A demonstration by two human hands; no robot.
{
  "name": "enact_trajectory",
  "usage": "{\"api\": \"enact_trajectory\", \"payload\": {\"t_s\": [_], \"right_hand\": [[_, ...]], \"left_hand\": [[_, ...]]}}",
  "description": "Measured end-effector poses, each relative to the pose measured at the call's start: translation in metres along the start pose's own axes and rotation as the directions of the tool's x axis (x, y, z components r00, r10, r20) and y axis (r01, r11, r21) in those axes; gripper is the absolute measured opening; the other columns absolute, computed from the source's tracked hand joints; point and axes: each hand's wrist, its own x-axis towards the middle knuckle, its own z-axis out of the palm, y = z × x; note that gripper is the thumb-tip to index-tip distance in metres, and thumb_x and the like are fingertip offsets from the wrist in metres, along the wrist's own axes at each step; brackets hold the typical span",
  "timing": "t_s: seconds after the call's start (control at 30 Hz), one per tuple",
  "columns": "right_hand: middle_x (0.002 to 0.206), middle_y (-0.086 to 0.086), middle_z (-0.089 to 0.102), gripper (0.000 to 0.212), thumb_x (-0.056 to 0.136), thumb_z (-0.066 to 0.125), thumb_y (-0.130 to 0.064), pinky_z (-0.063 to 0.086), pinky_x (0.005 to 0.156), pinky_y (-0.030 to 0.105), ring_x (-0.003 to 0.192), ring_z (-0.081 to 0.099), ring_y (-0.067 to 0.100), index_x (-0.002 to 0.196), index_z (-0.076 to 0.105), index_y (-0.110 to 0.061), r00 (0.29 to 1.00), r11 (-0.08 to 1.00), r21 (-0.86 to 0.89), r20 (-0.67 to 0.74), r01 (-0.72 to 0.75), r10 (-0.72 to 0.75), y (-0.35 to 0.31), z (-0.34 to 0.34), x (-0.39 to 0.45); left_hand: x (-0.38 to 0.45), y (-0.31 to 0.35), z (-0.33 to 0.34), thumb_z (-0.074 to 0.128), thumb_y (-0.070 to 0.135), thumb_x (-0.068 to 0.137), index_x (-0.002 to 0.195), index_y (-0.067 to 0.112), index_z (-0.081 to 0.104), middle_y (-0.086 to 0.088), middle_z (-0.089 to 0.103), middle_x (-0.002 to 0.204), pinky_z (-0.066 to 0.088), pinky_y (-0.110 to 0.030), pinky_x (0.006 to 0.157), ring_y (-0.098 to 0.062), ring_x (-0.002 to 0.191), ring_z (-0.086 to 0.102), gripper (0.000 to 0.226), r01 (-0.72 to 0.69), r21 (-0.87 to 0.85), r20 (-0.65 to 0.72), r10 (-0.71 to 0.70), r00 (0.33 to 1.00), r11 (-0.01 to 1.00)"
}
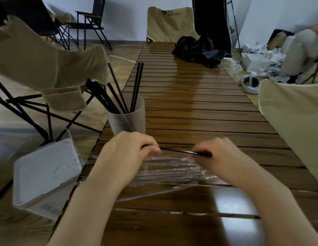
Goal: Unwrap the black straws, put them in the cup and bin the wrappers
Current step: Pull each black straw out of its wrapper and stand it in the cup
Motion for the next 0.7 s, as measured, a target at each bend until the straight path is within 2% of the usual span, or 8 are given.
{"api": "enact_trajectory", "payload": {"t_s": [0.07, 0.13, 0.3, 0.37, 0.47, 0.57, 0.63, 0.7], "right_hand": [[0.066, -0.010, 0.061, 0.022, 0.091, 0.055, -0.037, 0.044, 0.056, 0.010, 0.063, 0.057, -0.008, 0.069, 0.053, -0.041, 0.999, 0.999, 0.014, -0.025, -0.030, 0.030, 0.009, -0.007, -0.004], [0.064, -0.008, 0.064, 0.020, 0.091, 0.056, -0.033, 0.044, 0.060, 0.008, 0.064, 0.058, -0.004, 0.072, 0.060, -0.039, 0.997, 0.998, 0.054, -0.066, -0.035, 0.039, 0.014, -0.009, -0.006], [0.058, -0.007, 0.061, 0.028, 0.093, 0.056, -0.025, 0.041, 0.056, 0.011, 0.059, 0.056, -0.001, 0.066, 0.063, -0.027, 0.991, 0.999, -0.013, -0.129, 0.031, -0.032, 0.012, -0.002, -0.003], [0.056, -0.008, 0.060, 0.031, 0.093, 0.056, -0.023, 0.042, 0.054, 0.013, 0.058, 0.056, 0.001, 0.063, 0.061, -0.030, 0.989, 0.999, -0.022, -0.138, 0.048, -0.050, 0.011, 0.000, -0.002], [0.054, -0.009, 0.057, 0.039, 0.092, 0.055, -0.024, 0.041, 0.052, 0.012, 0.056, 0.056, -0.001, 0.056, 0.049, -0.038, 0.985, 0.996, -0.022, -0.148, 0.082, -0.084, 0.007, 0.000, -0.002], [0.055, -0.010, 0.056, 0.043, 0.093, 0.055, -0.025, 0.040, 0.050, 0.013, 0.057, 0.056, -0.003, 0.055, 0.044, -0.040, 0.985, 0.992, -0.048, -0.128, 0.113, -0.119, 0.002, 0.004, -0.001], [0.057, -0.009, 0.058, 0.041, 0.094, 0.055, -0.027, 0.039, 0.050, 0.013, 0.057, 0.056, -0.003, 0.056, 0.046, -0.041, 0.987, 0.992, -0.034, -0.102, 0.118, -0.121, 0.000, 0.006, 0.000], [0.061, -0.010, 0.060, 0.033, 0.093, 0.055, -0.030, 0.040, 0.052, 0.012, 0.058, 0.056, -0.005, 0.063, 0.051, -0.042, 0.991, 0.994, 0.019, -0.088, 0.104, -0.102, -0.002, 0.004, 0.000]], "left_hand": [[-0.002, -0.003, -0.005, 0.051, 0.044, 0.093, 0.090, 0.039, 0.069, 0.020, 0.063, 0.075, 0.046, -0.015, 0.074, 0.007, 0.075, 0.059, 0.019, 0.032, -0.016, 0.043, -0.031, 0.999, 0.999], [-0.003, -0.001, -0.008, 0.049, 0.043, 0.095, 0.089, 0.039, 0.067, 0.017, 0.063, 0.073, 0.048, -0.018, 0.078, 0.006, 0.074, 0.060, 0.020, 0.039, -0.009, 0.109, -0.037, 0.993, 0.999], [0.001, 0.001, -0.007, 0.044, 0.033, 0.100, 0.092, 0.030, 0.066, 0.009, 0.062, 0.074, 0.043, -0.014, 0.072, -0.003, 0.075, 0.061, 0.023, 0.025, 0.020, 0.225, -0.029, 0.974, 0.999], [0.002, -0.002, -0.009, 0.045, 0.029, 0.100, 0.091, 0.024, 0.067, 0.007, 0.061, 0.073, 0.045, -0.019, 0.072, -0.005, 0.074, 0.061, 0.024, 0.037, -0.011, 0.253, -0.033, 0.967, 0.999], [0.002, -0.007, -0.009, 0.046, 0.028, 0.101, 0.095, 0.026, 0.067, 0.009, 0.060, 0.073, 0.045, -0.015, 0.081, -0.003, 0.076, 0.060, 0.022, 0.020, -0.018, 0.289, -0.014, 0.957, 1.000], [-0.001, -0.009, -0.006, 0.046, 0.029, 0.100, 0.096, 0.026, 0.066, 0.011, 0.057, 0.074, 0.041, -0.010, 0.074, 0.000, 0.075, 0.058, 0.021, 0.001, -0.007, 0.330, 0.001, 0.944, 1.000], [-0.004, -0.011, -0.007, 0.047, 0.031, 0.099, 0.088, 0.032, 0.063, 0.012, 0.058, 0.071, 0.038, -0.009, 0.067, 0.004, 0.074, 0.058, 0.019, 0.014, -0.023, 0.305, -0.007, 0.952, 1.000], [-0.007, -0.018, -0.014, 0.049, 0.033, 0.097, 0.079, 0.036, 0.062, 0.012, 0.059, 0.067, 0.036, -0.010, 0.063, 0.011, 0.073, 0.057, 0.022, 0.023, -0.033, 0.206, -0.016, 0.978, 0.999]]}}
